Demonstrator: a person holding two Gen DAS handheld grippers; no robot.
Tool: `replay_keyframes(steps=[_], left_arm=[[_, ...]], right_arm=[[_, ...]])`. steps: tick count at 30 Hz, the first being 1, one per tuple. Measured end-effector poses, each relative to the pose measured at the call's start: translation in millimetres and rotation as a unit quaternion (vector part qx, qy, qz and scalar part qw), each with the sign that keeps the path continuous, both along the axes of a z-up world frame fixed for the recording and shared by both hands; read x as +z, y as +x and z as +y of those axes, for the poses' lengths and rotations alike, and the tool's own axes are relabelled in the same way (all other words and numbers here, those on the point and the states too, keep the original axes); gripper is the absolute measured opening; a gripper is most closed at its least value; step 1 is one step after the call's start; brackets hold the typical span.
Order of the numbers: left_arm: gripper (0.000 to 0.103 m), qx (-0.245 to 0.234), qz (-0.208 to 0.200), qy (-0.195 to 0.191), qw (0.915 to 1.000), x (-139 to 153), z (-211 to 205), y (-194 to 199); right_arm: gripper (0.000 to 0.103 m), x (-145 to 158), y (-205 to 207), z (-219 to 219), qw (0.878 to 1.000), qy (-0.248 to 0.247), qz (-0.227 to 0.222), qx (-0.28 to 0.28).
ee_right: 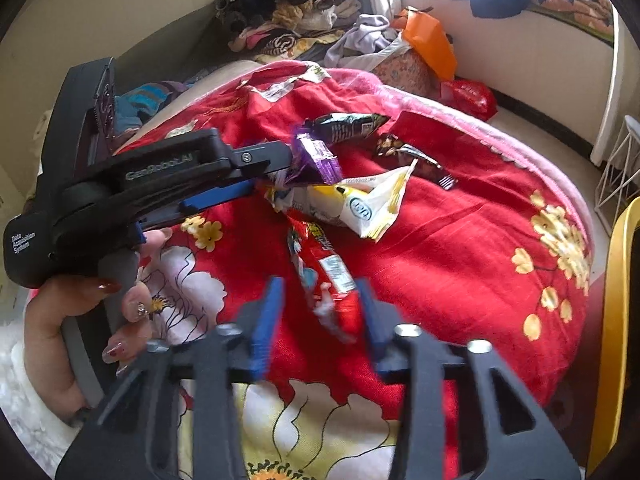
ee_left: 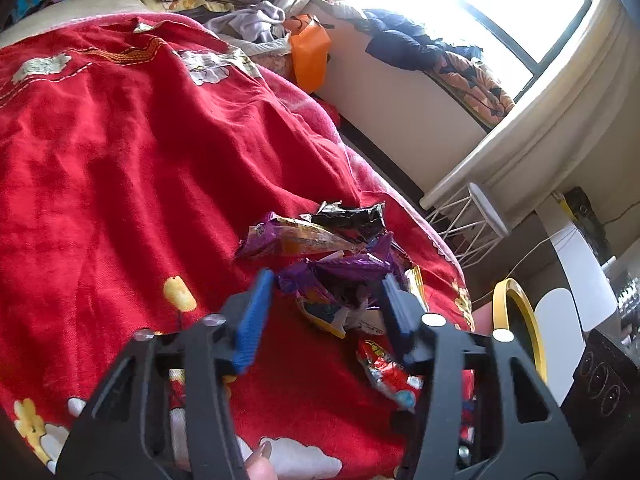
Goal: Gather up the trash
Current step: 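Grasp purple wrapper with left tool while right tool grasps red snack wrapper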
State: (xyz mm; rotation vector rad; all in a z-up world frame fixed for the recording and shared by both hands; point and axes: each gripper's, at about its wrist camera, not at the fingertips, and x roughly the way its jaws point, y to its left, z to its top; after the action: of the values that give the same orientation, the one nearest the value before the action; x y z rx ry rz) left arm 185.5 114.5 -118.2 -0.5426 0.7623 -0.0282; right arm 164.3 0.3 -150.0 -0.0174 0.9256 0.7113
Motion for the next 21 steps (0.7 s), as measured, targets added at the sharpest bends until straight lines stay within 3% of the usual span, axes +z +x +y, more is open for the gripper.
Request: replay_keyframes(steps=[7, 21], left_arm=[[0.035, -0.009, -0.004, 0.002, 1.0000, 2.0, -4.3, -3.9], [0.034, -0.024, -0.026, 0.006, 0.9994, 21.9, -10.3, -23.2]], right_arm=[[0.022, 3.1, -14.2, -6.2, 1.000, 0.013, 0.004, 0.009], [0.022, 10.5, -34.7, -27.8, 1.000, 0.024, 0.003, 0.004]])
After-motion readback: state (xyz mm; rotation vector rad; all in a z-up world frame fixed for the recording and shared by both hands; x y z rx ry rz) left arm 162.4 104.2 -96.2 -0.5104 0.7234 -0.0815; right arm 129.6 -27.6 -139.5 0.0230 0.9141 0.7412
